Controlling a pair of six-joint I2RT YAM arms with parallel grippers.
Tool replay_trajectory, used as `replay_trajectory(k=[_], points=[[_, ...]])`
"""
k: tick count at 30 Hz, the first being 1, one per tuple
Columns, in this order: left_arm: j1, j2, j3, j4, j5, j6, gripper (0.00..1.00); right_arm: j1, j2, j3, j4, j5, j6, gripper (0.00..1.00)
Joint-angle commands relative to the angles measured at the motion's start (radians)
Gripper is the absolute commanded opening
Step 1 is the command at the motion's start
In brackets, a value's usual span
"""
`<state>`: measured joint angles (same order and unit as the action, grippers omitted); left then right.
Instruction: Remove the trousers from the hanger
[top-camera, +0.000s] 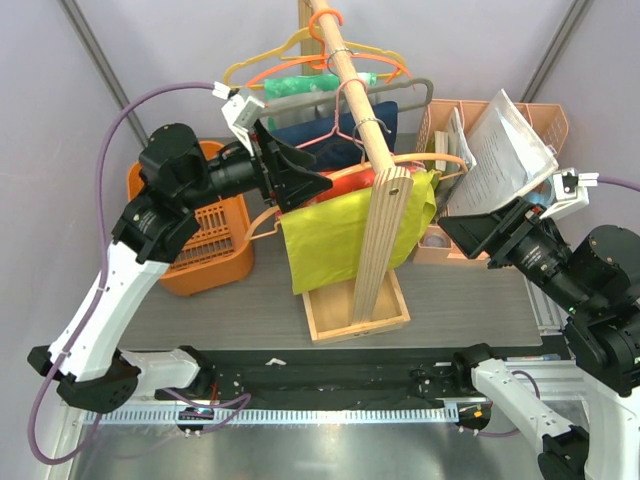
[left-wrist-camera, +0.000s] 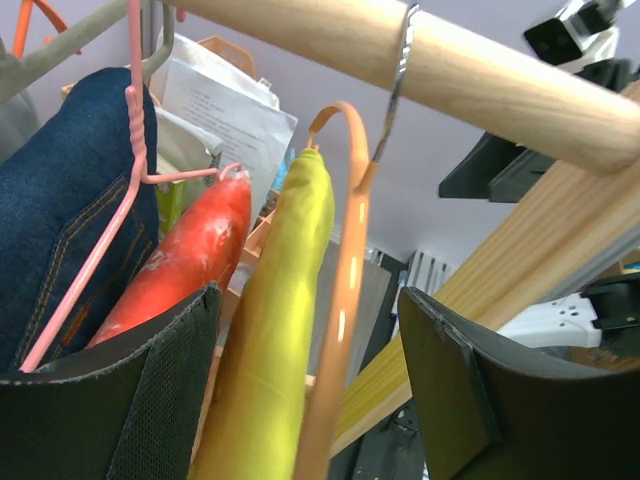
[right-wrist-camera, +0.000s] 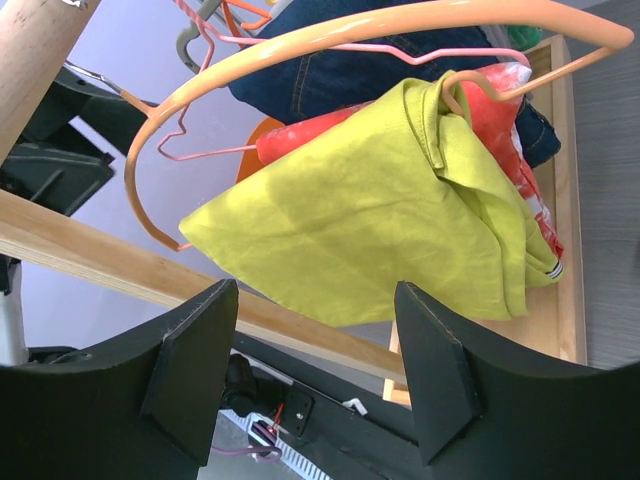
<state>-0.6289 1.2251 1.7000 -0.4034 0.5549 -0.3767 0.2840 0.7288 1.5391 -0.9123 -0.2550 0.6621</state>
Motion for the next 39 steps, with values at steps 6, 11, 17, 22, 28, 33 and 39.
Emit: replay_trajectory(k=[6, 11, 17, 22, 28, 33, 39], points=[[-0.041, 0.051, 0.044, -0.009, -0.036, 0.073, 0.66, 0.0, -0.034, 0.021, 0.006, -0.029, 0.004, 0.69], [-0.06, 0.066, 0.049, -0.012, -0.038, 0.07, 0.61, -0.002, -0.048, 0.024, -0.013, -0.038, 0.001, 0.69], [-0.098, 0.097, 0.069, -0.014, -0.049, 0.065, 0.49, -0.002, -0.051, 0.041, -0.03, -0.043, -0.007, 0.7], [-0.13, 0.109, 0.078, -0.025, -0.093, 0.084, 0.41, -0.002, -0.058, 0.05, -0.049, -0.038, -0.018, 0.7], [-0.192, 0.139, 0.147, -0.127, -0.222, 0.162, 0.14, -0.002, -0.065, 0.056, -0.071, -0.036, -0.027, 0.7], [-0.244, 0.11, 0.145, -0.149, -0.355, 0.19, 0.01, -0.002, -0.069, 0.059, -0.089, -0.049, -0.036, 0.71], [-0.247, 0.042, 0.119, -0.118, -0.383, 0.16, 0.0, -0.002, -0.095, 0.052, -0.125, -0.064, -0.064, 0.72]])
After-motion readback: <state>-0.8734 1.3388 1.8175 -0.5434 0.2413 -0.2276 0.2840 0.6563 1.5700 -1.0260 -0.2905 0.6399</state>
